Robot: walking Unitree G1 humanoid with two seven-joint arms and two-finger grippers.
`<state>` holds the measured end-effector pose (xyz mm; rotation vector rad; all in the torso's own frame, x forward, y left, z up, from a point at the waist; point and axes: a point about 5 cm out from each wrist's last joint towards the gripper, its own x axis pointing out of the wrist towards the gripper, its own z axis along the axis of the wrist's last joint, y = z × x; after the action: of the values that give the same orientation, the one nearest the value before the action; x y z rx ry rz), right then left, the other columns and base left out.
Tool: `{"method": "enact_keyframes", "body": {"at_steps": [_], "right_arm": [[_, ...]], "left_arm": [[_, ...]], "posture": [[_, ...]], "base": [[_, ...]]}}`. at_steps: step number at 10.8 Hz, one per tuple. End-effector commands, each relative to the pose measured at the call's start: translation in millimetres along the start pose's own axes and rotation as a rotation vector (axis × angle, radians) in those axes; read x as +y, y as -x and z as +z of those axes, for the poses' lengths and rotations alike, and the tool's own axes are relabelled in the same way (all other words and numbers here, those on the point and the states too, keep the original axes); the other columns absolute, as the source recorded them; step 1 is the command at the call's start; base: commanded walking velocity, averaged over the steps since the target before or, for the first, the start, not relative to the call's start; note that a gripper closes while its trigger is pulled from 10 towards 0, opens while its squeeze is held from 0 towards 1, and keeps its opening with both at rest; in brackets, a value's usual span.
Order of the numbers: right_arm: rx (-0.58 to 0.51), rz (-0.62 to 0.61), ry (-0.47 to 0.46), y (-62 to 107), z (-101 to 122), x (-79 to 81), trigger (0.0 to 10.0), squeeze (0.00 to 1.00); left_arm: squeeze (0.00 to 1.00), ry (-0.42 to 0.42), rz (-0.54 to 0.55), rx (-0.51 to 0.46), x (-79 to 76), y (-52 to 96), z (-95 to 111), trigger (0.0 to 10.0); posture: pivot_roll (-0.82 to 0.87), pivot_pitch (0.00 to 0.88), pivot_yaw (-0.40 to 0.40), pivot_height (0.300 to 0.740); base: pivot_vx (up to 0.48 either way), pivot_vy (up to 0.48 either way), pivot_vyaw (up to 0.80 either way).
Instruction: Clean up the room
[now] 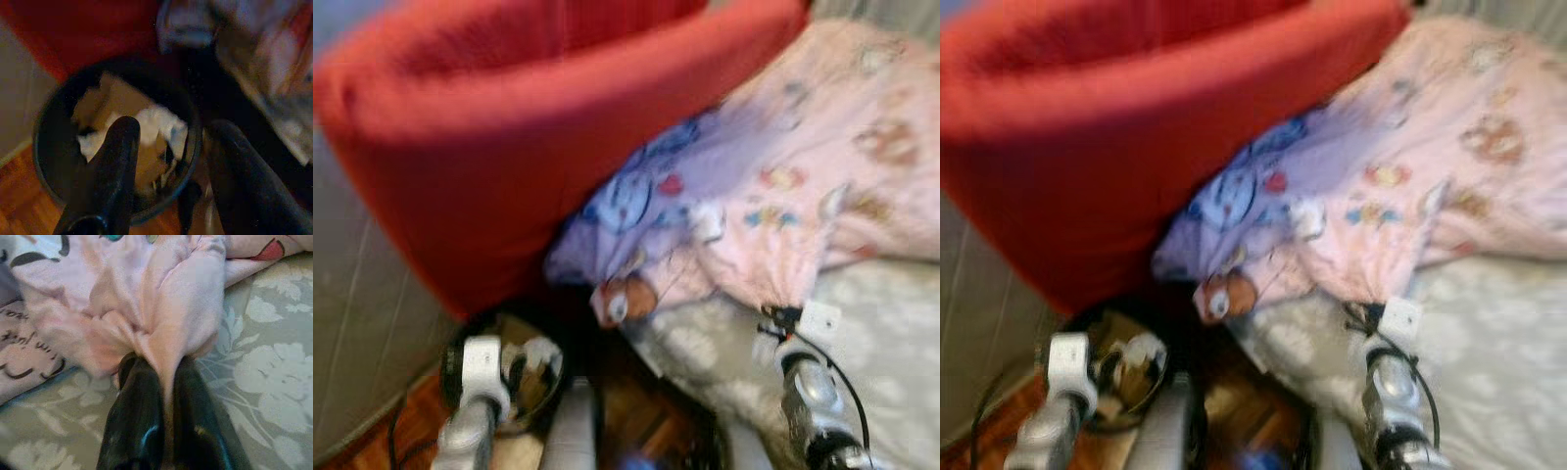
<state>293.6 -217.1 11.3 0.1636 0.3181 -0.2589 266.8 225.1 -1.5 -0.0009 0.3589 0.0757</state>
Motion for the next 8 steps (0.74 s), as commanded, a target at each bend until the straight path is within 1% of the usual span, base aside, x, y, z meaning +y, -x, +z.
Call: {"method": "enact_keyframes", "body": {"at_steps": [1,2,3,4,6,8], "right_arm": [[0.037,-0.014,-0.003,4.7,-11.0,-2.7,10.0,0.00],[0.042,-0.026,-0.003,5.3,-12.1,-5.1,10.0,0.00],[0.061,-0.053,0.016,6.2,-14.7,-9.0,10.0,0.00],[0.064,-0.065,-0.003,7.8,-17.1,-11.3,10.0,0.00],[0.054,-0.032,0.015,8.3,-17.3,-8.3,10.0,0.00],[0.077,-0.054,0.026,9.0,-20.2,-10.2,10.0,0.00]], "left_arm": [[0.00,-0.013,0.016,0.048,5.0,6.3,-13.3,10.0],[0.00,-0.013,0.019,0.063,5.9,8.6,-18.2,10.0],[0.00,-0.015,0.025,0.080,7.5,11.1,-22.8,10.0],[0.00,-0.013,0.033,0.095,8.9,13.1,-26.8,10.0],[0.00,-0.009,0.041,0.120,9.3,15.1,-32.3,10.0],[0.00,-0.005,0.046,0.141,9.1,15.7,-35.4,10.0]], "posture": [[0.17,0.162,0.027,0.740],[0.17,0.160,0.025,0.740],[0.17,0.163,0.024,0.740],[0.18,0.159,0.021,0.740],[0.17,0.150,0.018,0.740],[0.17,0.144,0.015,0.740]], "base": [[0.000,0.000,0.00],[0.000,0.000,0.00],[0.000,0.000,0.00],[0.000,0.000,0.00],[0.000,0.000,0.00],[0.000,0.000,0.00]]}}
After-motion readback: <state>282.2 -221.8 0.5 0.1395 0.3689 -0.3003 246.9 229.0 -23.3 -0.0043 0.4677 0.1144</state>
